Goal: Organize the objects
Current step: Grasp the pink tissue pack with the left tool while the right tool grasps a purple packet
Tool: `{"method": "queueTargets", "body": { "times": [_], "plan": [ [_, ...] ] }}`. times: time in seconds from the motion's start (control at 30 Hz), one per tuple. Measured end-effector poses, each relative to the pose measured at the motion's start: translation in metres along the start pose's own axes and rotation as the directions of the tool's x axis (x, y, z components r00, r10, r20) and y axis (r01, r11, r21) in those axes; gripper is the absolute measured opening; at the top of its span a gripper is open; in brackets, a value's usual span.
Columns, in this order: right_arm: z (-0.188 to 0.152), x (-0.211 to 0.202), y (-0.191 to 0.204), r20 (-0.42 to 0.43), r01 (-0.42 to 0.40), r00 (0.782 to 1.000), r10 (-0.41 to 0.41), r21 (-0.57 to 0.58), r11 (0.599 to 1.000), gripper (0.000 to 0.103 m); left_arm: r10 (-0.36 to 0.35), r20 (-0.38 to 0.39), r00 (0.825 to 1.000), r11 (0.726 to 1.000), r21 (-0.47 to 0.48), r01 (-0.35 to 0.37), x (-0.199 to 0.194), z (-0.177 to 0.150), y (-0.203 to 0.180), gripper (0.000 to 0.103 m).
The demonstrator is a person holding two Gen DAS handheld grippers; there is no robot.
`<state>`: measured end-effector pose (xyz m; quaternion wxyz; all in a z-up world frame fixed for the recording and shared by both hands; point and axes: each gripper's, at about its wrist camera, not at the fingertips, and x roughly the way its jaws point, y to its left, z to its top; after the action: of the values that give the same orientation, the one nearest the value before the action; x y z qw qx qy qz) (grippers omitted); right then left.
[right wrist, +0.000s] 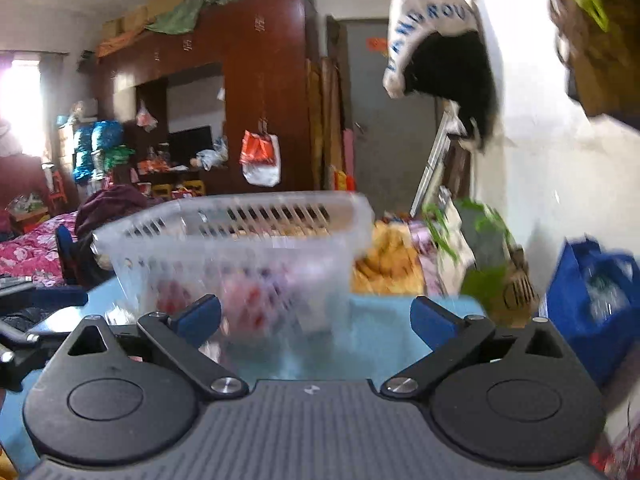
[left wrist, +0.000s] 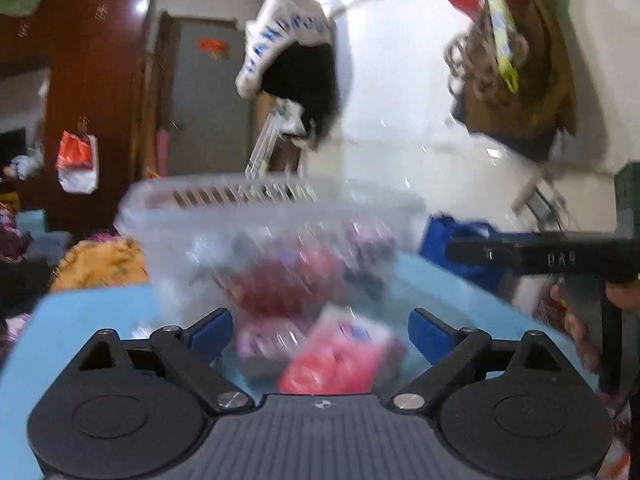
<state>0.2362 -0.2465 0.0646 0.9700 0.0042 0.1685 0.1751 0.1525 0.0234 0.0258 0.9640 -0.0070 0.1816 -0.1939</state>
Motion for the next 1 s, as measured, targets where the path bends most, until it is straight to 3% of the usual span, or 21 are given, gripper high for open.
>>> {"method": "queueTargets", "body": {
  "times": [0.27, 0.37, 0.43, 0.6, 0.77, 0.83, 0.93, 1.0],
  "plan": [
    [-0.007, 0.009, -0.012, -0.035, -0.020, 0.999, 0.022, 0.053, 0.998, 0.103, 0.002, -0.146, 0.989, 0.998, 0.056, 0.006, 0.034, -0.010, -0.009, 0.096],
    [-0.010, 0.011, -0.012, -0.052, -0.018, 0.998, 0.021, 0.060, 0.998, 0.103, 0.008, -0.195, 0.981, 0.999, 0.034, -0.002, 0.043, -0.010, -0.005, 0.091],
    [-0.015, 0.012, -0.009, -0.060, -0.028, 0.998, 0.032, 0.063, 0.998, 0.103, -0.001, -0.208, 0.978, 1.000, 0.018, 0.005, 0.043, -0.013, -0.002, 0.071],
    [-0.026, 0.022, 0.013, -0.116, -0.072, 0.991, 0.073, 0.014, 0.997, 0.103, 0.015, -0.147, 0.989, 1.000, 0.011, -0.013, 0.024, -0.015, 0.008, 0.069],
    [-0.027, 0.036, 0.038, -0.189, -0.147, 0.972, 0.142, -0.015, 0.989, 0.102, 0.047, -0.093, 0.995, 0.997, -0.055, -0.052, 0.003, -0.016, 0.039, 0.069],
    [-0.026, 0.040, 0.048, -0.204, -0.163, 0.967, 0.152, -0.040, 0.986, 0.097, 0.050, -0.091, 0.995, 0.996, -0.075, -0.057, 0.002, -0.016, 0.048, 0.069],
    [-0.028, 0.048, 0.064, -0.219, -0.117, 0.972, 0.087, -0.127, 0.985, 0.086, 0.030, -0.088, 0.996, 0.994, -0.104, -0.039, 0.003, -0.017, 0.053, 0.070],
    [-0.029, 0.053, 0.067, -0.250, -0.127, 0.964, 0.091, -0.131, 0.983, 0.071, 0.024, -0.083, 0.996, 0.995, -0.097, -0.033, 0.002, -0.018, 0.052, 0.070]
  ]
}}
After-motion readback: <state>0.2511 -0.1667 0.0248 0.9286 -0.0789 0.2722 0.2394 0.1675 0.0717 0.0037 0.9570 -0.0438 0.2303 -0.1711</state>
